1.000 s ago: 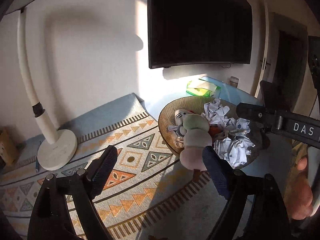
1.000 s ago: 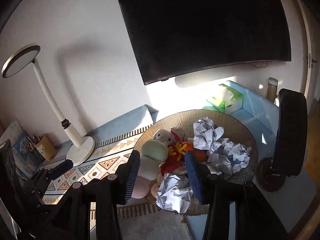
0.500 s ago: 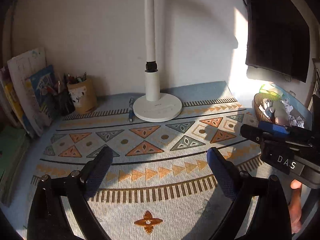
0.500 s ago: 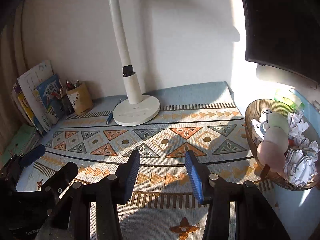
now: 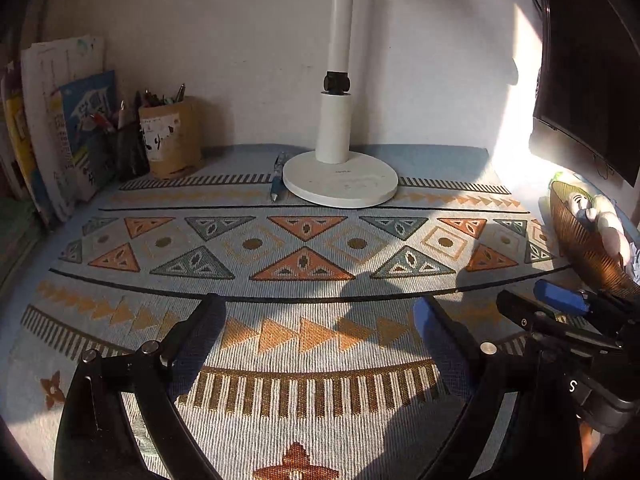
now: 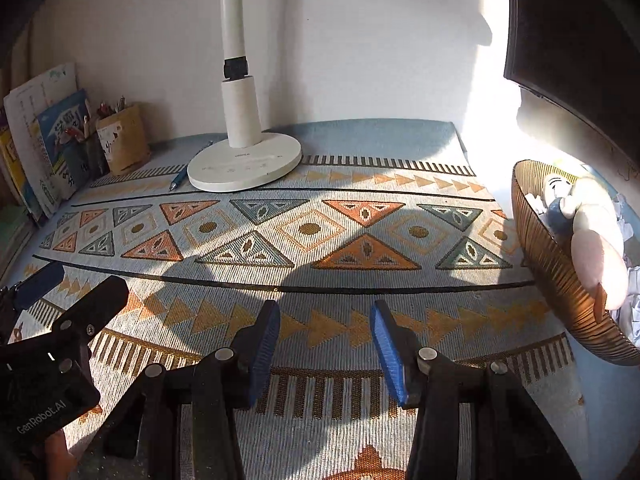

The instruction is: Organize objects

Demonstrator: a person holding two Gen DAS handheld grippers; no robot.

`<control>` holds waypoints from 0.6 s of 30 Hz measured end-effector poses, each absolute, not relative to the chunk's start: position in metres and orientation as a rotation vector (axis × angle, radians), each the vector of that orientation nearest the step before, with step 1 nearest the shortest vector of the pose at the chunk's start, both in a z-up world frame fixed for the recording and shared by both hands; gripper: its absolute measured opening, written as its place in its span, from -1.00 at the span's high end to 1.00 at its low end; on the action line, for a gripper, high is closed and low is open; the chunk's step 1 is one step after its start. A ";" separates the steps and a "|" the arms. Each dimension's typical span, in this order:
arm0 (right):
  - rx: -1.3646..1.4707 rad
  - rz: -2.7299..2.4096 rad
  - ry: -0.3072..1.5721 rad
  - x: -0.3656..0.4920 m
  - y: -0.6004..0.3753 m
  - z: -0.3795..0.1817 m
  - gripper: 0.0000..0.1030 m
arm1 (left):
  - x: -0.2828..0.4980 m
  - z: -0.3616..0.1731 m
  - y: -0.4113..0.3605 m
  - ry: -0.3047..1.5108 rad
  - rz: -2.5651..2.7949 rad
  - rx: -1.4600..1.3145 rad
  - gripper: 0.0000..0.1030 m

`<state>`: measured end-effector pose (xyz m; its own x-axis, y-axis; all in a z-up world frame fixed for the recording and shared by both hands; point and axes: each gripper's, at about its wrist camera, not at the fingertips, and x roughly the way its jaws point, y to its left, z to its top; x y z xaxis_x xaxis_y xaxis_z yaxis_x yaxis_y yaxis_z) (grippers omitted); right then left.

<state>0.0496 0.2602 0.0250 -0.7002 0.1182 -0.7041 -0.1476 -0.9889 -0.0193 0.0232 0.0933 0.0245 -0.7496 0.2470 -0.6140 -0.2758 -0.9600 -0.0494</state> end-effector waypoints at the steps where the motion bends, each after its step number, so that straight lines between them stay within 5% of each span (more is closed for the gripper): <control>1: -1.129 2.775 0.044 0.050 0.259 0.026 0.12 | 0.020 0.022 0.091 0.050 2.701 -0.971 -0.87; 18: -1.101 2.773 -0.002 0.051 0.253 0.026 0.12 | 0.009 0.006 0.107 0.224 2.702 -1.171 -0.87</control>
<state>0.0514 0.2530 0.0265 -0.7169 0.1467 -0.6815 -0.1458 -0.9875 -0.0592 0.0088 0.1073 0.0056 -0.6707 0.1114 -0.7333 -0.2309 -0.9709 0.0637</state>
